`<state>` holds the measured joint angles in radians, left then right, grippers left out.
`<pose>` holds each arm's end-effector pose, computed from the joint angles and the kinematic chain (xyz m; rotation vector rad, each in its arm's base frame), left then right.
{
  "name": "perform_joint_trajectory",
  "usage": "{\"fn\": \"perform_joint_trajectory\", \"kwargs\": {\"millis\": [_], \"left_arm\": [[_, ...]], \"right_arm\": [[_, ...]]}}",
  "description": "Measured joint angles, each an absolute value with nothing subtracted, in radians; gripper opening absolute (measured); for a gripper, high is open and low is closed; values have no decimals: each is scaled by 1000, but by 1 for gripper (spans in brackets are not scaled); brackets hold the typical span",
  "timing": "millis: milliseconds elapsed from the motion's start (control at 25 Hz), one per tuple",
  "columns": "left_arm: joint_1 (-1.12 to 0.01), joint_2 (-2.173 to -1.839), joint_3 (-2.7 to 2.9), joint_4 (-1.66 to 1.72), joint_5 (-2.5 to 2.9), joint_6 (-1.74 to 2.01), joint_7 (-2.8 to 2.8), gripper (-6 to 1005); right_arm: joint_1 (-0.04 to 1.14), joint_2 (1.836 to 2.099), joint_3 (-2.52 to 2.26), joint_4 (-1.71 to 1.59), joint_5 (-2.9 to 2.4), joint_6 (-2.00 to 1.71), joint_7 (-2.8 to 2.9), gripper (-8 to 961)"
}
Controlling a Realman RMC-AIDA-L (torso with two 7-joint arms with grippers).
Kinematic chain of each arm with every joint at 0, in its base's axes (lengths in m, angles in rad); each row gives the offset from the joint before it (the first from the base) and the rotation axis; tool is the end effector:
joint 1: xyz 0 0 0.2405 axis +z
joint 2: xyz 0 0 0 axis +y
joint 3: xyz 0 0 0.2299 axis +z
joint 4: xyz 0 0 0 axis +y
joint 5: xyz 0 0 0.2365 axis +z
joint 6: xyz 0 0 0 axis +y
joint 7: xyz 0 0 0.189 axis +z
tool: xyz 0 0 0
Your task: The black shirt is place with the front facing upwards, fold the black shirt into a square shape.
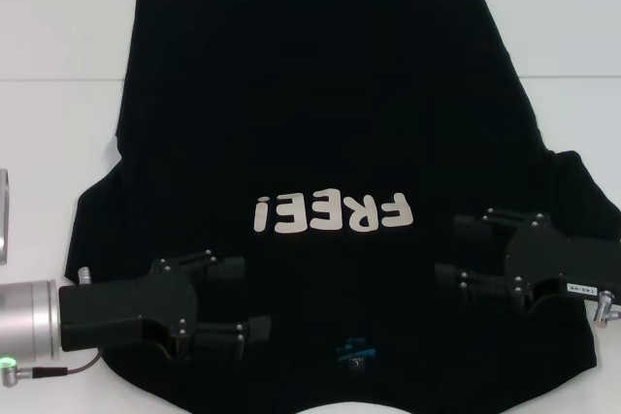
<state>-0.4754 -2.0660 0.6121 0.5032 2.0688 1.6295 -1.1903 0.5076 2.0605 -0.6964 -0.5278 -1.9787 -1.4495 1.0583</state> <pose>-0.2685 0.3100 -0.0456 -2.7761 -0.6155 -0.7561 0.2696 0.3498 -0.0432 -2.6869 0.3713 0.5861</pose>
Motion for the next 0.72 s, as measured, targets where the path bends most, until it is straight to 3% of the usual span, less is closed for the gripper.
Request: {"fn": "perform_joint_trajectory", "kwargs": {"millis": [720], "left_arm": [[-473, -2060, 530, 504, 2061, 1682, -1291, 931]], "right_arm": [[516, 2073, -628, -528, -1977, -1445, 1058, 740]]}}
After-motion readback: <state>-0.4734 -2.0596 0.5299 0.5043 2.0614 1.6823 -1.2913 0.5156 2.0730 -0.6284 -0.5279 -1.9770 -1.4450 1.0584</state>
